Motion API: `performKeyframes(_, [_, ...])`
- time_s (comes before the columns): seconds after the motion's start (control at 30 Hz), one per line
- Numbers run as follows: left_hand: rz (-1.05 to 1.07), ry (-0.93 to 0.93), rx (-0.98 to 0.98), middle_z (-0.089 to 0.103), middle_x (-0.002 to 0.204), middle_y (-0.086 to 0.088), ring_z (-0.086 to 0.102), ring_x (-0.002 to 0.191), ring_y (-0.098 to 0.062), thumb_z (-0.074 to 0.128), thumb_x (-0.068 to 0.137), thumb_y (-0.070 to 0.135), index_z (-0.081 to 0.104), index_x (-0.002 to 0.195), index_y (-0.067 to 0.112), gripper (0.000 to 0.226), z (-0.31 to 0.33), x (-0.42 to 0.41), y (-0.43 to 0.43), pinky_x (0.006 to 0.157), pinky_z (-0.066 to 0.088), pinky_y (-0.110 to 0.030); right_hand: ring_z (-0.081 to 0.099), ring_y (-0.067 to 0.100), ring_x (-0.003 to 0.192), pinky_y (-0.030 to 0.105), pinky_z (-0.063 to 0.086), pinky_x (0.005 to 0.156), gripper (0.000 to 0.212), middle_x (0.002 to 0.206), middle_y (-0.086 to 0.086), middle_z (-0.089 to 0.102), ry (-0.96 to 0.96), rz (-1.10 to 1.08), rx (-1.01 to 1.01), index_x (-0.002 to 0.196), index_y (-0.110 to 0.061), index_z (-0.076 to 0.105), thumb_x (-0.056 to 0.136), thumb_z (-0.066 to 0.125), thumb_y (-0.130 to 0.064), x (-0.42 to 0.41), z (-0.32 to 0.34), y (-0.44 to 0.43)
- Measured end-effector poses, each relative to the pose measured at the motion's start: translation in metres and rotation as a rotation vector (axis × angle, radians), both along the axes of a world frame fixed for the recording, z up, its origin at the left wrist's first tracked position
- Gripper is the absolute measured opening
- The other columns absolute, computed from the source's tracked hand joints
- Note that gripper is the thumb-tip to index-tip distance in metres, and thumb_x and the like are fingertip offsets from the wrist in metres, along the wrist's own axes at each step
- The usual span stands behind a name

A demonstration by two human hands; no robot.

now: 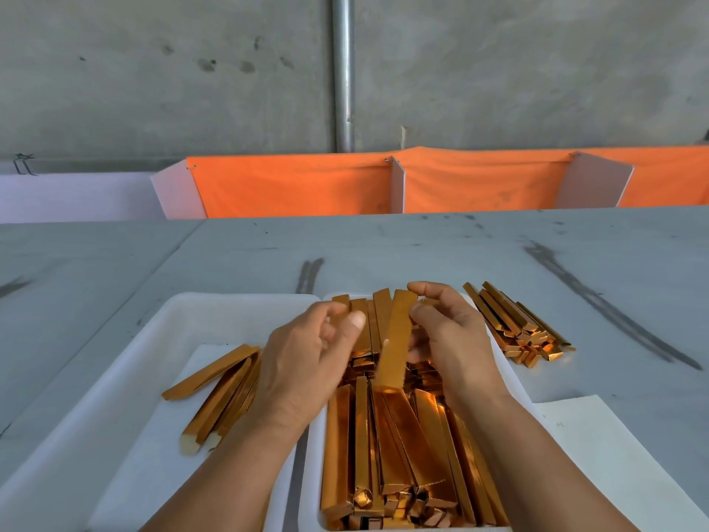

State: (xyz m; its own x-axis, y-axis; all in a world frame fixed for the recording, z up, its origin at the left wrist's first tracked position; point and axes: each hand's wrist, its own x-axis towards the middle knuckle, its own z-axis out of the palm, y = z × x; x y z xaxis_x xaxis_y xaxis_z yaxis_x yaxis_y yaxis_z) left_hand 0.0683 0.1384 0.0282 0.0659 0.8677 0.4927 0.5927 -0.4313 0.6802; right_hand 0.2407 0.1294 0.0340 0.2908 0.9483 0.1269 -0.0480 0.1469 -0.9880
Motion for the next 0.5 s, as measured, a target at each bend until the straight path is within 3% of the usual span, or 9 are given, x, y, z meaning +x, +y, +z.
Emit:
performKeyframes(0.13, [0.173, 0.015, 0.030, 0.068, 0.091, 0.007, 0.059, 0.079, -0.005, 0.044, 0.093, 0.054, 0.065, 0.110, 0.024, 0.041, 0.007, -0.011, 0.009, 0.062, 0.040, -0.015, 0.071, 0.009, 0.063, 0.021, 0.054, 0.052, 0.027, 0.077, -0.006, 0.074, -0.192, 0.012, -0.168, 0.099, -0.036, 0.070, 0.097, 0.053, -0.016, 0.005, 0.001, -0.003])
performKeyframes(0.23, [0.288, 0.108, -0.011, 0.064, 0.106, 0.004, 0.052, 0.088, -0.008, 0.049, 0.097, 0.036, 0.062, 0.117, 0.024, 0.027, 0.013, -0.022, 0.015, 0.070, 0.038, -0.021, 0.070, 0.015, 0.084, 0.034, 0.061, 0.071, 0.022, 0.094, -0.006, 0.070, -0.527, 0.031, -0.315, 0.096, -0.035, 0.068, 0.098, 0.051, -0.022, 0.007, 0.003, -0.004])
performKeyframes(0.37, [0.324, 0.246, -0.224, 0.055, 0.117, 0.000, 0.047, 0.092, -0.013, 0.047, 0.098, 0.028, 0.060, 0.120, 0.027, 0.026, 0.020, -0.043, 0.023, 0.077, 0.039, -0.028, 0.059, 0.009, 0.087, 0.025, 0.051, 0.067, 0.018, 0.099, -0.009, 0.064, -0.904, 0.055, -0.378, 0.090, -0.031, 0.062, 0.097, 0.047, -0.022, 0.005, 0.013, -0.007])
performKeyframes(0.5, [0.281, 0.479, -0.486, 0.061, 0.117, -0.002, 0.054, 0.099, -0.018, 0.047, 0.096, 0.018, 0.062, 0.116, 0.018, 0.025, 0.019, -0.070, 0.029, 0.080, 0.042, -0.028, 0.057, 0.017, 0.105, 0.036, 0.053, 0.092, 0.015, 0.109, -0.003, 0.062, -1.070, 0.143, -0.480, 0.101, -0.024, 0.059, 0.097, 0.047, -0.016, 0.004, 0.014, -0.013])
